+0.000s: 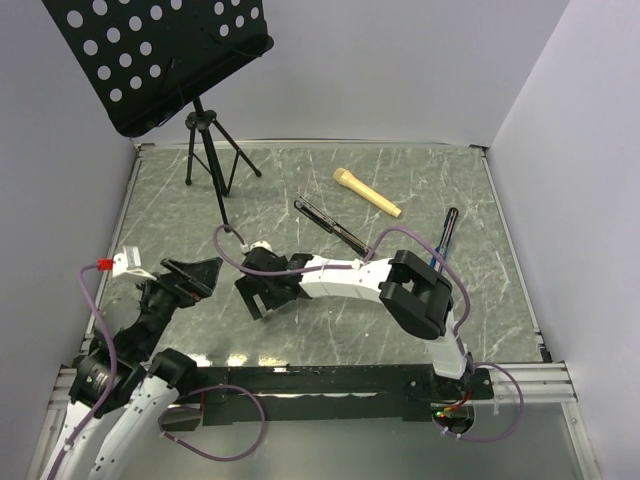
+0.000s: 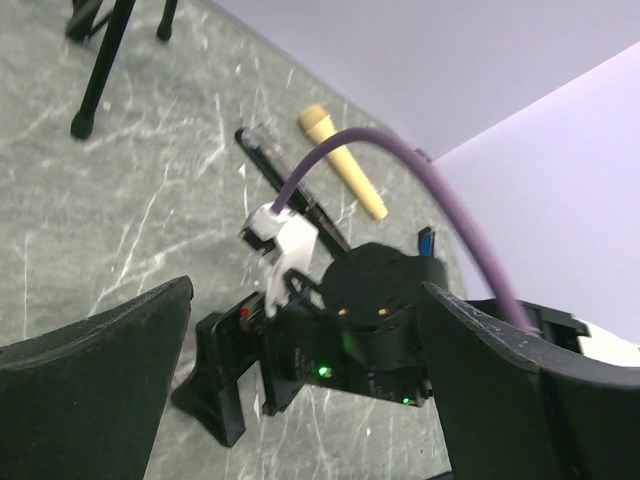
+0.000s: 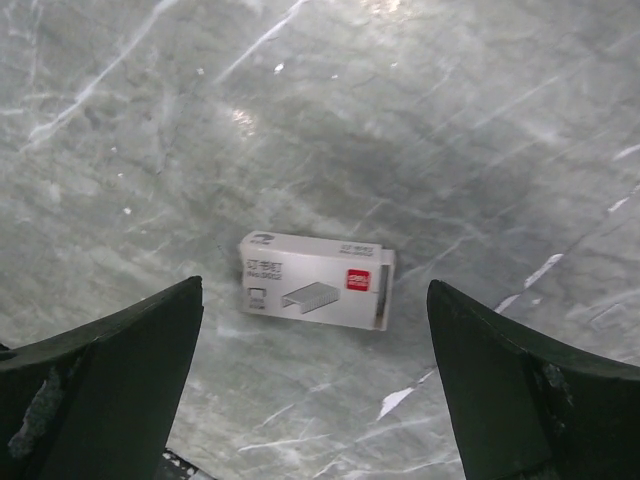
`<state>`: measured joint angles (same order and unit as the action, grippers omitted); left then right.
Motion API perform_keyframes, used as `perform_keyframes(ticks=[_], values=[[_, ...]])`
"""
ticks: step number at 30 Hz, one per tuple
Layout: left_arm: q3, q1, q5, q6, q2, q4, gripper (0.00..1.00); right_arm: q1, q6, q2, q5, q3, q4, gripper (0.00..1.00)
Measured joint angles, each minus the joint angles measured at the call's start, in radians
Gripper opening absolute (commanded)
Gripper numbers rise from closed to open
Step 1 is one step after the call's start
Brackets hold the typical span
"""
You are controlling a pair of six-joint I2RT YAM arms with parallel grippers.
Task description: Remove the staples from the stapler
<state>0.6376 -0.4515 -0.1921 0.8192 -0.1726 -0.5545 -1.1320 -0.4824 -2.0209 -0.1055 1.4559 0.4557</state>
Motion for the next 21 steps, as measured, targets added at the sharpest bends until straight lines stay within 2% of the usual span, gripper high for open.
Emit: perform_keyframes(ticks=[3, 5, 6, 8, 9, 12, 15, 19, 21], values=[[0.008, 0.000, -0.007, -0.011, 0.027, 0.000, 0.99, -0.006, -0.007, -0.019, -0.003, 0.028, 0.015, 1.00], [0.008, 0.000, -0.009, -0.013, 0.031, -0.002, 0.99, -0.011, -0.014, -0.041, -0.007, 0.051, 0.022, 0.95], [0.008, 0.000, -0.009, -0.014, 0.031, -0.004, 0.99, -0.013, -0.016, -0.047, -0.009, 0.055, 0.024, 0.85], [0.008, 0.000, -0.009, -0.014, 0.031, -0.005, 0.99, -0.015, -0.019, -0.060, -0.011, 0.058, 0.035, 0.72], [0.008, 0.000, -0.010, -0.014, 0.031, -0.005, 0.99, -0.016, -0.022, -0.063, -0.018, 0.061, 0.040, 0.57], [0.008, 0.000, -0.011, -0.014, 0.031, -0.005, 0.99, -0.015, -0.033, -0.069, -0.017, 0.066, 0.047, 0.41], [0.008, 0.000, -0.013, -0.014, 0.031, -0.006, 1.00, -0.015, -0.045, -0.077, -0.021, 0.081, 0.058, 0.40], [0.008, 0.000, -0.016, -0.014, 0.031, -0.006, 1.00, -0.015, -0.053, -0.078, -0.025, 0.083, 0.058, 0.45], [0.008, 0.000, -0.016, -0.014, 0.032, -0.006, 0.99, -0.016, -0.057, -0.078, -0.027, 0.083, 0.059, 0.60]])
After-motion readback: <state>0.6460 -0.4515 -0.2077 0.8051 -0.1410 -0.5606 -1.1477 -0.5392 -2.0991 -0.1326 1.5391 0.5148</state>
